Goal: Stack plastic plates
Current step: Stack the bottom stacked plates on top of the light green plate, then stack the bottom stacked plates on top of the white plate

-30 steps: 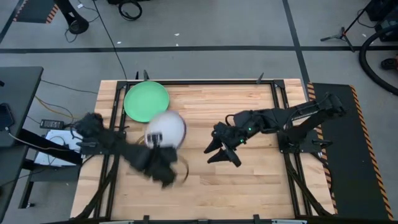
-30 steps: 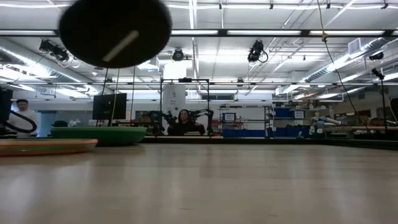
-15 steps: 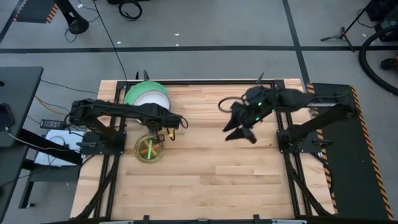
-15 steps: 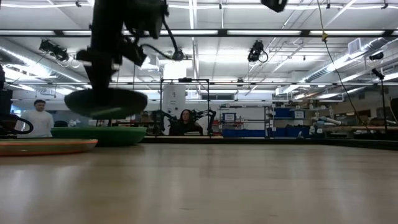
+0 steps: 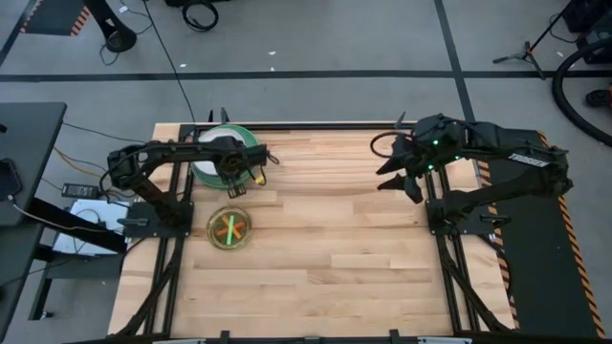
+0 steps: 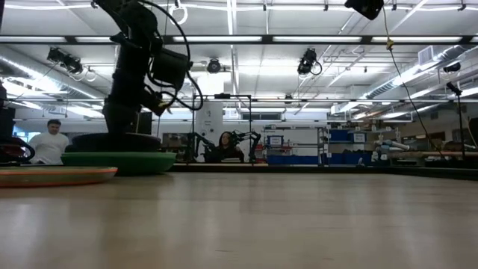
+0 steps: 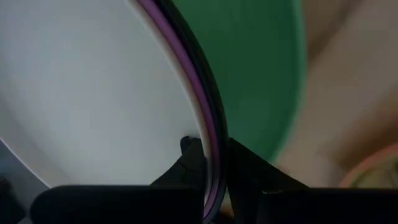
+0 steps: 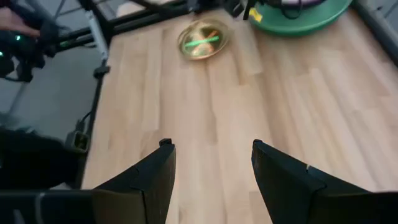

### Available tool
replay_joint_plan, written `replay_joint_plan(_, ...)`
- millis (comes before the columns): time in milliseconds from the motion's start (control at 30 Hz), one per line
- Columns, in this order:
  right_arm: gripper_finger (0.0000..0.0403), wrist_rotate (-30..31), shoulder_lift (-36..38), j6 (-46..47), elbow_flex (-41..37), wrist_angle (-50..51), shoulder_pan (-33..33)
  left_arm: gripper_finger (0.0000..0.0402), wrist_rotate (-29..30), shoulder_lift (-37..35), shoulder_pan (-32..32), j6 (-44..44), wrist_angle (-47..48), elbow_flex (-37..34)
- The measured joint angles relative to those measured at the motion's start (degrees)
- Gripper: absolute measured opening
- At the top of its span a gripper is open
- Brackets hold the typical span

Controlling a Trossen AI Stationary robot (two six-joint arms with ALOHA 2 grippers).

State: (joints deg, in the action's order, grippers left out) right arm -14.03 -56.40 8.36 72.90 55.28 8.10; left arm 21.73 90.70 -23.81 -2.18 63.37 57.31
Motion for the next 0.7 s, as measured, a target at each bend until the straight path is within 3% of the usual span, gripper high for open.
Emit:
replay_joint_plan(167,0.022,4.0,0.85,0.27,0.0,-1.58,1.05,0.0048,0.04,0.0,-4.41,2.76,-3.84,-1.05)
replay_joint_plan(400,0.0226,2.73,-0.92,-5.67,-0.03,-2.25,3.46,0.006,-4.54,0.0,-7.94,2.44,-7.2,-2.64)
replay_joint_plan(700,0.0227,2.48,-3.63,-9.04,-0.04,-2.78,5.9,0.0141,-5.24,0.0,-7.59,-3.2,-12.79,-2.64)
